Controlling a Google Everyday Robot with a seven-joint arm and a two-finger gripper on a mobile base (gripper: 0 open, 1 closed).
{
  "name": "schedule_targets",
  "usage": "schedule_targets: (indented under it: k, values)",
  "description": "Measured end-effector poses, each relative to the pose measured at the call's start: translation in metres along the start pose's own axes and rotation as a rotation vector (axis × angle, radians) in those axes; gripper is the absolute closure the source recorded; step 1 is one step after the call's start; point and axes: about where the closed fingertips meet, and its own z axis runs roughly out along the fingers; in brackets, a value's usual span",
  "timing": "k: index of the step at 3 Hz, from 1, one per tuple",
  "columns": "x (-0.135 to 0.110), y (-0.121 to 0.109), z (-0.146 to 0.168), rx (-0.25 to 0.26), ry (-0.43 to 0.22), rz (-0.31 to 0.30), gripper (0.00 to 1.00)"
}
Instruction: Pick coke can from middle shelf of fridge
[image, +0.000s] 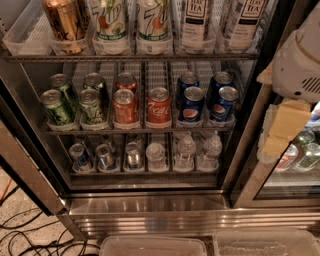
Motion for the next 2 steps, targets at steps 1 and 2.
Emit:
schedule_targets:
  k: [1, 2]
  values:
    - [-0.024, 0.026, 0.025, -0.008, -0.032, 0.024, 0.00]
    - [-0.040, 0.063, 0.058, -0.025, -0.139, 0.056, 0.00]
